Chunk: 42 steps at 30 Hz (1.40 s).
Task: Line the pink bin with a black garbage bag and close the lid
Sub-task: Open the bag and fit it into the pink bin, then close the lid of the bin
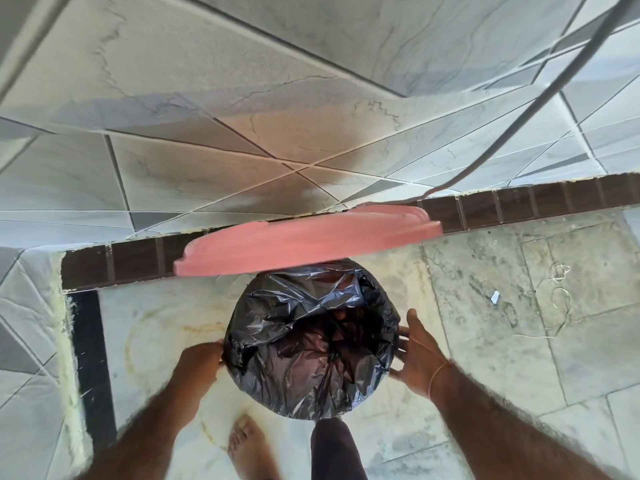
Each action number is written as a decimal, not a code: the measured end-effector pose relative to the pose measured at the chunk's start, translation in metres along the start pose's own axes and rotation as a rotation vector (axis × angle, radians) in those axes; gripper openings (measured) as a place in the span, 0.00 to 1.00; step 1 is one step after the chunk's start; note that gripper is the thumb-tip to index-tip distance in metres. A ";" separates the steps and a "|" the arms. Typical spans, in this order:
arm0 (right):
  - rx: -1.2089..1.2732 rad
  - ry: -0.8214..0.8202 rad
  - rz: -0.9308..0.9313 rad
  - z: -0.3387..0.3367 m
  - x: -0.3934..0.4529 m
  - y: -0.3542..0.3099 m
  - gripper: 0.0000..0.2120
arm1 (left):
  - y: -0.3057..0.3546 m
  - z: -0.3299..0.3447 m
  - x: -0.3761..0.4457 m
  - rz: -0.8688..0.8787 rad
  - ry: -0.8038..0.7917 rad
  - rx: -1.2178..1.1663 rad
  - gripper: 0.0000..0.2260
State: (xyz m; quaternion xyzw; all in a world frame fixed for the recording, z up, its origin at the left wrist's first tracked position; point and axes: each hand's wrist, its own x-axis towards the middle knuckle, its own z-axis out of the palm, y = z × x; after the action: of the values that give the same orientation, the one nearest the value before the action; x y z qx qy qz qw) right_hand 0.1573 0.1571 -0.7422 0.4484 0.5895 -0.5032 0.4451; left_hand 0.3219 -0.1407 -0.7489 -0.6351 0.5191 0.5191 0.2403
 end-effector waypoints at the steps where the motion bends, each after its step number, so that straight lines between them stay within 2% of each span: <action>1: 0.017 0.010 0.005 0.000 -0.001 0.002 0.27 | -0.008 -0.002 -0.004 0.008 -0.011 -0.035 0.07; 5: 0.082 0.040 -0.061 0.001 -0.008 0.008 0.19 | -0.019 -0.010 -0.018 0.138 0.088 -0.100 0.09; 7: 0.071 0.052 -0.088 0.001 -0.015 0.008 0.16 | -0.015 -0.015 -0.028 0.168 0.089 -0.115 0.09; 9: -0.003 0.071 -0.105 0.002 -0.022 0.008 0.16 | -0.011 -0.020 -0.036 0.180 0.065 -0.139 0.08; 11: -0.108 0.156 -0.151 0.006 -0.032 0.005 0.17 | 0.002 -0.024 -0.049 0.200 0.048 -0.177 0.08; 14: -0.315 0.341 -0.304 0.016 -0.050 -0.009 0.21 | 0.031 -0.031 -0.070 0.260 0.061 -0.247 0.07; 16: -0.325 0.365 -0.370 0.022 -0.069 -0.025 0.21 | 0.055 -0.038 -0.089 0.328 0.069 -0.301 0.07; 19: -0.122 0.274 -0.398 0.035 -0.090 -0.052 0.17 | 0.091 -0.049 -0.109 0.406 0.089 -0.380 0.08; 22: 0.152 0.051 -0.421 0.039 -0.127 -0.085 0.09 | 0.132 -0.059 -0.137 0.412 0.072 -0.431 0.11; 25: 0.188 -0.073 -0.527 0.042 -0.157 -0.109 0.08 | 0.159 -0.062 -0.159 0.457 0.042 -0.375 0.14; 26: 0.189 -0.102 -0.577 0.042 -0.166 -0.113 0.10 | 0.162 -0.060 -0.166 0.475 0.034 -0.336 0.15; 29: 0.130 -0.218 -0.670 0.042 -0.183 -0.124 0.36 | 0.160 -0.058 -0.174 0.535 0.030 -0.244 0.10; 30: 0.073 -0.237 -0.683 0.041 -0.187 -0.126 0.39 | 0.156 -0.057 -0.174 0.556 0.031 -0.214 0.09; 33: -0.076 -0.158 -0.665 0.031 -0.180 -0.120 0.28 | 0.139 -0.056 -0.174 0.595 0.014 -0.143 0.06; 35: -0.152 -0.116 -0.661 0.023 -0.170 -0.108 0.19 | 0.123 -0.053 -0.172 0.570 0.017 -0.130 0.06; 37: -0.174 -0.083 -0.576 0.014 -0.162 -0.094 0.09 | 0.101 -0.049 -0.168 0.520 0.034 -0.135 0.01; 40: -0.132 -0.108 -0.459 0.001 -0.145 -0.063 0.05 | 0.065 -0.038 -0.160 0.450 0.060 -0.132 0.04; 42: -0.216 -0.017 -0.448 -0.005 -0.136 -0.039 0.07 | 0.041 -0.028 -0.150 0.390 0.044 -0.114 0.10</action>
State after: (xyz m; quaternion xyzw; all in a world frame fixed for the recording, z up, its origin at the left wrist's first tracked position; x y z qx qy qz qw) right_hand 0.1460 0.1474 -0.6010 0.2521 0.7210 -0.5271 0.3725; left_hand 0.3078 -0.1168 -0.5929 -0.5465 0.6070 0.5703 0.0874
